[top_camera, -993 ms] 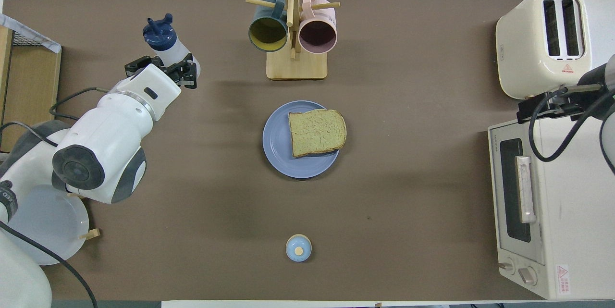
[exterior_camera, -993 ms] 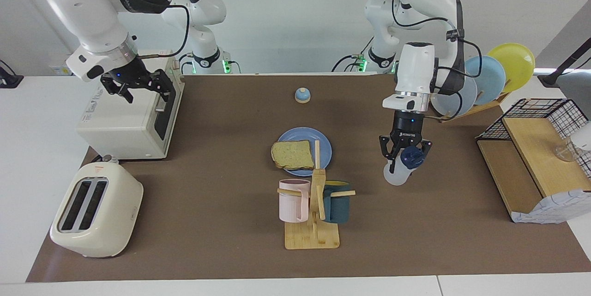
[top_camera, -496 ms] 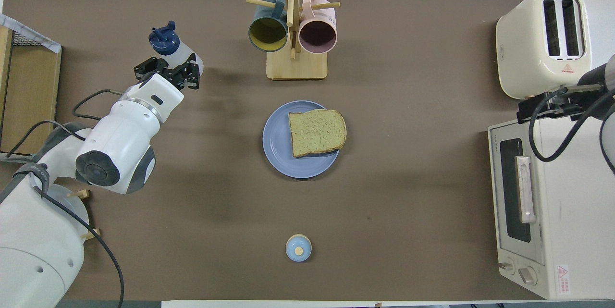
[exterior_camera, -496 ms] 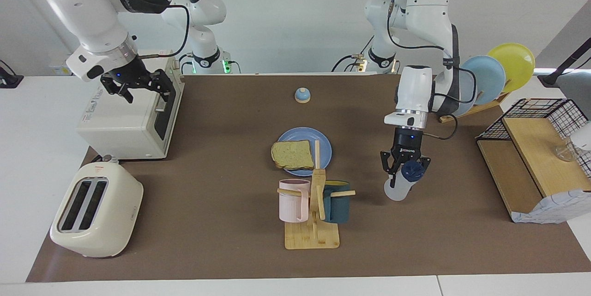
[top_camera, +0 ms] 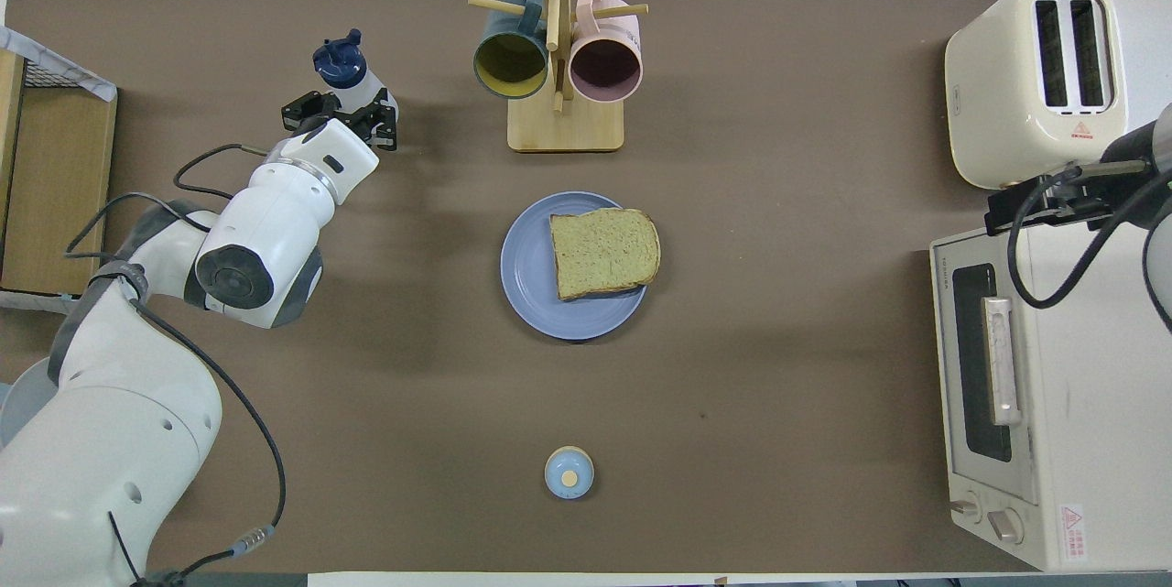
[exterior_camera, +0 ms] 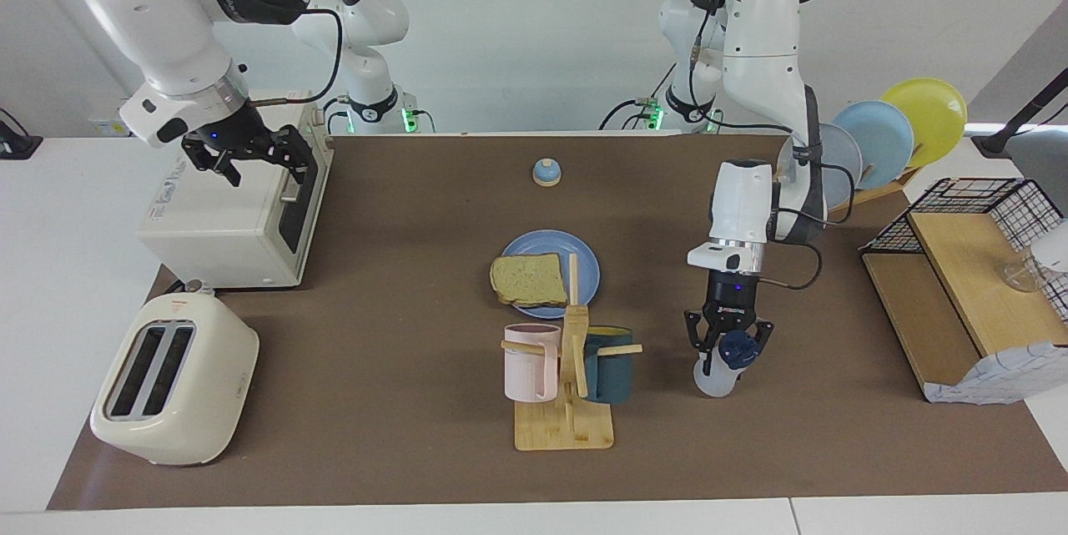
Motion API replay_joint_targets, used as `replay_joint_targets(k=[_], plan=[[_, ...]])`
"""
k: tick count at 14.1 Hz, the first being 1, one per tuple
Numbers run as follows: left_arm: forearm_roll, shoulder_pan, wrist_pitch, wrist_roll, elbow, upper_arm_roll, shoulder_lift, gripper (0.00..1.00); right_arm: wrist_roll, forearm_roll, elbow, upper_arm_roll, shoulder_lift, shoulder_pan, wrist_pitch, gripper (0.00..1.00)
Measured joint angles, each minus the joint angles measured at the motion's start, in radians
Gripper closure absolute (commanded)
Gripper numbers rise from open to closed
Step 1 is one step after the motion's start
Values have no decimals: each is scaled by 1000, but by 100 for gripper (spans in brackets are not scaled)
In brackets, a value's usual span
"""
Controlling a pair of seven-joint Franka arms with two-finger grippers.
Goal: Put bread on plate and add seasoning
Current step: 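Set the bottle down and open the left gripper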
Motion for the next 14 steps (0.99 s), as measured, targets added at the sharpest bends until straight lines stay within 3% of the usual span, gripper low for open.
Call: replay_joint_targets(k=[4, 5, 8, 9, 10, 14], plan=[[8, -14, 1, 1, 5, 12, 7, 100, 0, 0, 0, 0, 0, 0, 0, 0], [10, -14, 1, 1, 5, 14, 7, 96, 0, 0, 0, 0, 0, 0, 0, 0], [15, -14, 2, 1, 4, 18, 7, 59, 0, 0, 0, 0, 0, 0, 0, 0], [15, -14, 2, 1, 4, 19, 7, 33, 0, 0, 0, 0, 0, 0, 0, 0], [15, -14, 2, 1, 3, 20, 7, 0, 0, 0, 0, 0, 0, 0, 0, 0], [15, -14, 4, 1, -15, 27, 8, 0, 0, 0, 0, 0, 0, 0, 0, 0]])
